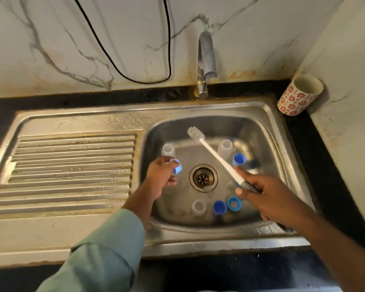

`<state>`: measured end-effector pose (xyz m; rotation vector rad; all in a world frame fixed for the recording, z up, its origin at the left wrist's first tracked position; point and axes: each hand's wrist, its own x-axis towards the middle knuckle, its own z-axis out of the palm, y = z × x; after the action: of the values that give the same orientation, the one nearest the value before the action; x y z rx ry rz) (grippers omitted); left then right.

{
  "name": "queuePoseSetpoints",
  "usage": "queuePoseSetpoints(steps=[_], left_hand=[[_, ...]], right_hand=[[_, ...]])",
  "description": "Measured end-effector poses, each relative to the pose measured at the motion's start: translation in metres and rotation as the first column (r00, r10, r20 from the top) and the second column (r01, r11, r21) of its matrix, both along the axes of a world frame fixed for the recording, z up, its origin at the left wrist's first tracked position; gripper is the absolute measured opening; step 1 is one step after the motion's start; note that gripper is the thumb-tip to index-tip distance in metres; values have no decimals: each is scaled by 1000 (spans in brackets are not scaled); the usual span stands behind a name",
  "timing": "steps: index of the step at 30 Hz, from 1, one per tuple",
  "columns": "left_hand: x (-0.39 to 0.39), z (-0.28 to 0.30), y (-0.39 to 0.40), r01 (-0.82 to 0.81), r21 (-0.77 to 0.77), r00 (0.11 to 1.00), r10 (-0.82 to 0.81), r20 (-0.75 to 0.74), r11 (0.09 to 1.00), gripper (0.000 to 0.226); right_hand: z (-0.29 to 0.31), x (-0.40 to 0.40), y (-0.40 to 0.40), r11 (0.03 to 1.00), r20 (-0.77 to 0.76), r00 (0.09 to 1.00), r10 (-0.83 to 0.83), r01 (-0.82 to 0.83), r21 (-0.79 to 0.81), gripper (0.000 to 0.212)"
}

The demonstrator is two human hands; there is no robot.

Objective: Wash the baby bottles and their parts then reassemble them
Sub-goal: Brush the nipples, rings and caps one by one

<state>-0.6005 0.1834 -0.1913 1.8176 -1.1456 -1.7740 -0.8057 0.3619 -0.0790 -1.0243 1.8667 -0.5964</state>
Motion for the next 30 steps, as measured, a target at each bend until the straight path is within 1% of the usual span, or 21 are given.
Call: queuePoseSetpoints(steps=[1,2,3,4,6,8,11,13,15,17,19,22,23,24,25,26,27,28,29,30], left_hand=[[6,18,0,-152,67,972,162,-172,986,17],[9,29,-1,-263,140,905,295,-306,955,12],[10,37,-3,-351,204,824,405,-397,914,14],[15,49,-5,-404,234,753,467,-463,884,18],[22,65,-6,-444,245,675,502,-541,862,22],[26,77,-4,-466,249,641,518,-566,849,27],[29,89,4,-485,260,606,536,-588,835,27],[32,95,10,-484,277,578,540,-611,830,26],[36,97,13,-487,274,565,538,-625,830,28],[38,96,15,-520,275,542,562,-625,808,31],[37,97,19,-549,280,522,585,-621,787,32],[32,102,26,-575,254,516,586,-624,778,27],[30,104,28,-587,248,506,589,-630,770,25],[29,107,29,-602,247,491,596,-635,759,22],[29,109,30,-618,252,473,608,-638,745,21],[28,111,31,-634,260,452,622,-640,729,19],[28,111,32,-648,270,428,634,-643,712,19],[28,110,33,-655,275,412,637,-651,704,20],[26,110,36,-650,271,411,629,-660,710,21],[24,112,39,-639,262,423,615,-665,723,22]], right_hand=[[9,3,5,997,-48,996,78,-79,-24,47],[14,2,8,986,-102,981,167,-169,-15,48],[17,-2,8,968,-160,955,251,-252,13,50],[23,-2,10,945,-228,918,325,-323,46,51],[34,-2,8,884,-364,807,464,-448,133,54],[44,0,2,833,-498,685,532,-528,165,60],[55,3,-8,804,-618,577,534,-573,160,60],[62,7,-12,800,-694,497,521,-567,194,57],[65,11,-11,804,-714,478,512,-560,201,53],[66,20,-7,779,-681,488,546,-594,200,51],[65,26,-5,760,-684,472,556,-622,189,50],[64,21,-11,819,-780,443,442,-554,150,49],[62,20,-10,841,-800,443,405,-524,135,47],[60,21,-7,855,-793,465,392,-503,128,44],[57,23,-3,860,-739,537,407,-498,111,40],[56,25,0,863,-624,648,436,-498,86,35],[56,25,2,873,-454,767,453,-485,51,30],[59,23,1,892,-299,851,432,-451,4,26],[62,19,-1,913,-214,896,388,-405,-42,24],[63,13,-5,924,-211,912,351,-374,-79,24]])
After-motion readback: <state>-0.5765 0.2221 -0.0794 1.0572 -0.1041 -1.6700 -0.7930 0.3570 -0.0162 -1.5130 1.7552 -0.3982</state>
